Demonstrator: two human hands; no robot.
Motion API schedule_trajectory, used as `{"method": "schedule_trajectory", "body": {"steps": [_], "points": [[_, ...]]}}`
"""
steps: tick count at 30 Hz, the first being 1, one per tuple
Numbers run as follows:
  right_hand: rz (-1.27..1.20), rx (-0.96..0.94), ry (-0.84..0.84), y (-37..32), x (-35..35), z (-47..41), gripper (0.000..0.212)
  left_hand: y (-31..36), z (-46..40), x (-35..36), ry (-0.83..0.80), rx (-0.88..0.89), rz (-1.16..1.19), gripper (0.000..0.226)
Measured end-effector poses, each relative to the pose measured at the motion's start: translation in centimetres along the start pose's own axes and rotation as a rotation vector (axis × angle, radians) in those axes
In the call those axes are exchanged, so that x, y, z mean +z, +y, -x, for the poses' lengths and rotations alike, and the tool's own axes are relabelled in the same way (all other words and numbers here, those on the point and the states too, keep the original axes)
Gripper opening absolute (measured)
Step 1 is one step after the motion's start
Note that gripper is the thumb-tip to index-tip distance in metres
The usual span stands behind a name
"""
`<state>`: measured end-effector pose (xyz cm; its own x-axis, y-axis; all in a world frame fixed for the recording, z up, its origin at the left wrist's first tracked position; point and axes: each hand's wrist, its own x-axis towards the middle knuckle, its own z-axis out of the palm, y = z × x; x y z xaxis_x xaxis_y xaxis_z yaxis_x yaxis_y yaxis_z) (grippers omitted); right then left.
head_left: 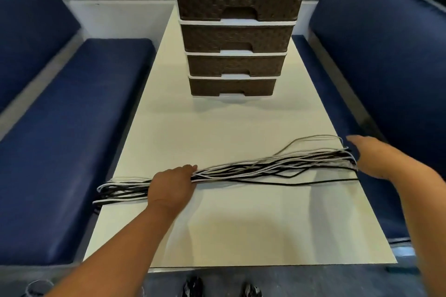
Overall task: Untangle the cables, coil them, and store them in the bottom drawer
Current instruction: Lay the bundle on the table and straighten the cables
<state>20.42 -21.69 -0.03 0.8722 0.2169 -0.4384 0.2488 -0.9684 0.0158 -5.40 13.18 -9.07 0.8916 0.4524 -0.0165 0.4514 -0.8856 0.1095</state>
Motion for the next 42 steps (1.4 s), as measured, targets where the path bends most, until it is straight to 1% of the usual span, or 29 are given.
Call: {"method": "schedule_trajectory", "body": {"steps": [2,3,5,6,7,8,9,11,12,14,16,17,20,25,28,29,30,31,33,34,37,40,42], "points": [[-0.062,-0.144,0.211,-5.7,0.2,2.8,0.074,-0.2,0.0,0.2,0.006,0.017,-0.001,0.041],[-0.087,-0.273,0.285,-9.2,0.8,4.7,0.077,-0.2,0.0,0.3,0.008,0.024,0.010,0.040],[-0.049,-0.574,0.307,-16.2,3.5,8.2,0.082,-0.4,-0.1,0.4,0.021,0.036,0.033,0.040],[0.002,-0.680,0.296,-19.0,5.5,8.9,0.083,-0.4,0.0,0.5,0.041,0.052,0.039,0.041],[0.057,-0.735,0.291,-21.5,7.5,9.1,0.081,-0.4,0.1,0.6,0.072,0.067,0.037,0.043],[0.085,-0.751,0.315,-23.5,9.3,8.8,0.075,-0.4,0.1,0.7,0.095,0.075,0.031,0.043],[0.079,-0.734,0.356,-24.9,10.5,8.4,0.064,-0.2,0.0,0.6,0.090,0.076,0.017,0.040],[0.021,-0.670,0.431,-26.5,11.3,7.8,0.034,-0.4,-0.1,0.6,0.046,0.081,-0.006,0.036],[-0.011,-0.645,0.456,-26.7,11.5,7.5,0.027,-0.6,0.0,0.5,0.034,0.092,-0.001,0.036],[-0.048,-0.629,0.471,-26.4,11.9,7.1,0.030,-0.7,0.0,0.3,0.030,0.148,0.004,0.033],[-0.058,-0.601,0.495,-26.2,12.1,7.3,0.030,-1.1,0.3,-0.2,0.076,0.225,0.012,0.022],[-0.054,-0.586,0.515,-26.3,12.2,7.3,0.031,-1.4,0.4,-0.4,0.081,0.272,-0.008,0.020],[-0.032,-0.564,0.564,-26.5,12.6,6.8,0.035,-2.8,0.4,-0.4,0.087,0.362,-0.104,0.032],[-0.002,-0.517,0.559,-26.7,12.6,7.2,0.034,-5.8,0.6,-1.3,0.087,0.438,-0.130,0.038],[-0.005,-0.482,0.549,-26.8,12.5,7.4,0.027,-7.4,0.8,-2.2,0.047,0.429,-0.163,0.036],[-0.006,-0.480,0.545,-26.8,12.6,7.4,0.024,-7.8,0.8,-2.4,0.047,0.406,-0.150,0.034],[-0.010,-0.480,0.543,-26.7,12.6,7.3,0.021,-8.3,0.8,-2.6,-0.008,0.362,-0.113,0.033],[-0.015,-0.480,0.541,-26.8,12.7,7.3,0.020,-8.7,0.9,-2.9,-0.030,0.337,-0.066,0.035],[-0.025,-0.471,0.548,-26.8,12.6,7.3,0.019,-10.1,1.0,-3.6,-0.059,0.307,-0.052,0.035],[-0.027,-0.465,0.551,-26.8,12.7,7.3,0.018,-11.1,1.0,-3.7,-0.099,0.285,-0.046,0.033],[-0.026,-0.463,0.539,-26.8,12.7,7.3,0.021,-12.9,1.3,-4.0,-0.168,0.271,-0.061,0.023],[-0.018,-0.488,0.502,-26.5,12.4,7.5,0.026,-12.3,1.6,-4.1,-0.175,0.253,-0.074,0.015],[-0.029,-0.494,0.439,-26.4,11.8,7.7,0.021,-12.0,1.6,-4.2,-0.170,0.231,-0.076,0.013]]}}
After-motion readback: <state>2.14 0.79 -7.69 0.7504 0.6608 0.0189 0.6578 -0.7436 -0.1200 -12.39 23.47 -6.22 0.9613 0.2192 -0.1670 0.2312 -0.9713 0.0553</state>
